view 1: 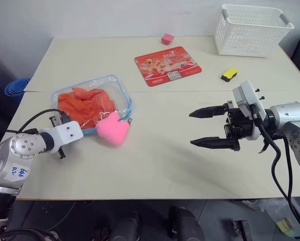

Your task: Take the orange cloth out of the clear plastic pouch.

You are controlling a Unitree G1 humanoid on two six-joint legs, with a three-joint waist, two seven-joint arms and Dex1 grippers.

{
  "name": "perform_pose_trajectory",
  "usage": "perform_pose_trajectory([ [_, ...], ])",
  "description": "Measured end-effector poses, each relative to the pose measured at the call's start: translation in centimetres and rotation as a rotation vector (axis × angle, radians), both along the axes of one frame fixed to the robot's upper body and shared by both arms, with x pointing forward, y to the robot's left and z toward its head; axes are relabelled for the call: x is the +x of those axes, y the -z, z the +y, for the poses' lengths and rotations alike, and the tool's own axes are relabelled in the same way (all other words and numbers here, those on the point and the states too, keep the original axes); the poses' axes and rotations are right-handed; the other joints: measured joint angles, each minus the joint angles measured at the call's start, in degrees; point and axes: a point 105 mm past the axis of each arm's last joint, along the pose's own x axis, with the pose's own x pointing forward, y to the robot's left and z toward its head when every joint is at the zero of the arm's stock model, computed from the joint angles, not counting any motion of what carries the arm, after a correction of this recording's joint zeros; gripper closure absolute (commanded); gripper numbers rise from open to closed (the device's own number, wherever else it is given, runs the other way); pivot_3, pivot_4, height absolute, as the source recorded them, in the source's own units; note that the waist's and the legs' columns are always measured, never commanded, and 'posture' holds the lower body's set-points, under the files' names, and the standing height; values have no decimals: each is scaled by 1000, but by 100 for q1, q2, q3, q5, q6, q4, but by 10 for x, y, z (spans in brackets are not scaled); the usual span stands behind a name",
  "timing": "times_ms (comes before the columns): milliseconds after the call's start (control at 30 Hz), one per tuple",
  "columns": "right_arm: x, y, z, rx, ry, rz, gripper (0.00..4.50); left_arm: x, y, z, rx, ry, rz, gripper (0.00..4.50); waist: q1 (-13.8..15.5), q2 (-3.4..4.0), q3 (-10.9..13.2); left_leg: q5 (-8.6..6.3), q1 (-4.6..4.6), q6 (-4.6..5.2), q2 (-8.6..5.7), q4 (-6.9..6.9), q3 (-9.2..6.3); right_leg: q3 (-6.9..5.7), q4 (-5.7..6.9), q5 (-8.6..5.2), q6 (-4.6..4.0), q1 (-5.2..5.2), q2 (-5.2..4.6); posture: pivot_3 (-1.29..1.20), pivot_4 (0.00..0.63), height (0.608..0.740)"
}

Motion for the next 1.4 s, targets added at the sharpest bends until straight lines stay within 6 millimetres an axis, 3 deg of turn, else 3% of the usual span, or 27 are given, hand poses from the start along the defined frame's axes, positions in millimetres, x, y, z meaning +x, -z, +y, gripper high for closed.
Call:
perform_pose_trajectory([
  [200, 4, -5, 0, 7, 13, -31, 0, -3, -4, -16, 23, 140, -44, 4472, 0, 0, 0, 0, 0, 0, 0, 0, 0, -1, -1, 0, 0, 0, -1, 0, 150, 740],
  [367, 9, -4, -6, 6, 43, -34, 0, -16, 0, -46, -39, 338, -21, 4472, 7, 0, 0, 0, -2, 1, -2, 3, -2, -2, -1, 0, 0, 1, -3, 0, 150, 740],
  [500, 11, -3, -9, -10, 61, -39, 0, -23, 0, -81, -94, 471, -37, 4472, 12, 0, 0, 0, -3, 1, -3, 7, -1, -6, 0, 0, 0, 1, -2, 0, 150, 740],
  [667, 9, -1, -49, -106, 180, -11, 0, -26, -1, -146, -190, 590, -33, 4472, 67, -2, -2, -7, -19, 15, -9, 38, -3, -12, 7, 3, 6, 3, 0, 0, 150, 740],
  [800, 1, -8, -66, -133, 224, -22, 0, -22, 2, -174, -194, 608, -16, 4472, 26, -4, -3, -8, -20, 18, -7, 52, 11, -15, 9, 8, 14, 3, 5, 0, 150, 740],
  [933, -1, -10, -73, -131, 260, -26, 0, -14, -2, -181, -121, 626, -41, 4472, -10, -4, -3, -8, -15, 16, 0, 62, 23, -13, 21, 8, 15, 0, 10, 0, 150, 740],
  [1100, -6, -5, -67, -137, 256, -20, 0, 2, -3, -164, -36, 626, -33, 4472, 8, -4, -3, -9, -14, 15, -3, 72, 21, -11, 23, 8, 15, 2, 4, 0, 150, 740],
  [1400, -13, 1, -60, -119, 241, -13, 0, -33, 3, -187, -125, 711, 96, 4472, 42, -5, -2, -11, -21, 20, -6, 79, 8, -2, 24, 8, 15, 7, -2, 0, 150, 740],
])
